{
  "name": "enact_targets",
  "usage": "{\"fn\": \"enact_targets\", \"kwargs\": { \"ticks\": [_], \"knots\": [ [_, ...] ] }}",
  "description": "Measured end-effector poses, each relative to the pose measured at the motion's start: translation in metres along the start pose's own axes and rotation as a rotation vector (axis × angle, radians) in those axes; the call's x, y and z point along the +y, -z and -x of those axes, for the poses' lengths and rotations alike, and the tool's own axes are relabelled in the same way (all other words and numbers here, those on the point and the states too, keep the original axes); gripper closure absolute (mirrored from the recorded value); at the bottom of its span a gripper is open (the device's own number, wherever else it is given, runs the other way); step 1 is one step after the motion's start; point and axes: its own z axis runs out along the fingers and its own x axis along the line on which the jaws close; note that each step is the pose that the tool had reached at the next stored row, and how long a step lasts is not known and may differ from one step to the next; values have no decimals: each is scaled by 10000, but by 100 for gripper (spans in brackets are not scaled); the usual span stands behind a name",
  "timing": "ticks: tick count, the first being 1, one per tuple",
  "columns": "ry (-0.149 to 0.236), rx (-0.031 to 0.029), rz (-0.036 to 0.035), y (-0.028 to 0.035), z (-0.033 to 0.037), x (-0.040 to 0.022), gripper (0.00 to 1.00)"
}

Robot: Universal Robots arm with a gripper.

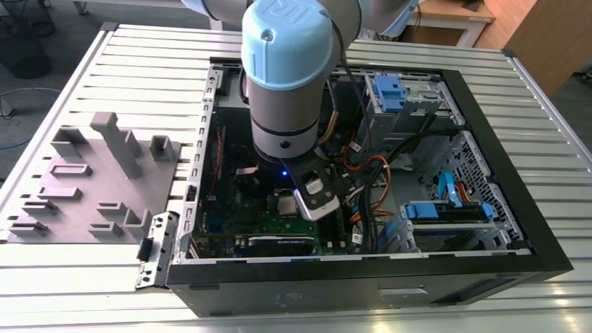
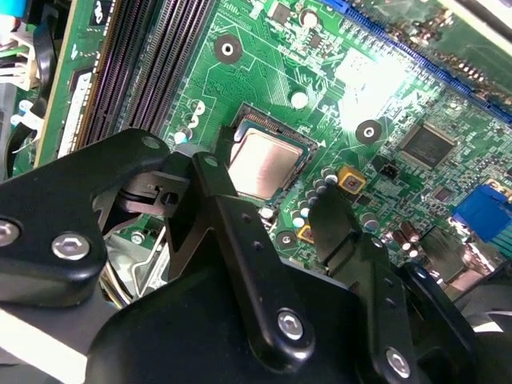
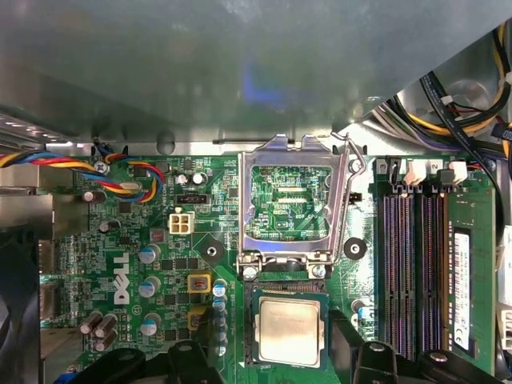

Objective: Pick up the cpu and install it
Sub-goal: 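Place the cpu into insertion slot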

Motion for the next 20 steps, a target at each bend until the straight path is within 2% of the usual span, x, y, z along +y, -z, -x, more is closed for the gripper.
{"fn": "enact_targets", "kwargs": {
  "ticks": [5, 9, 11, 13, 16, 18, 20],
  "knots": [
    [-1, -24, 18, -61, -13, -4, 36],
    [-1, -31, 23, -63, -12, -1, 36],
    [-1, -26, 14, -57, -14, -5, 36],
    [-2, -45, 48, -52, -12, -1, 36],
    [-4, -58, 76, -8, -8, 4, 36],
    [-3, -44, 49, 38, -8, 0, 36],
    [-3, -46, 54, 46, -7, 2, 36]
  ]
}}
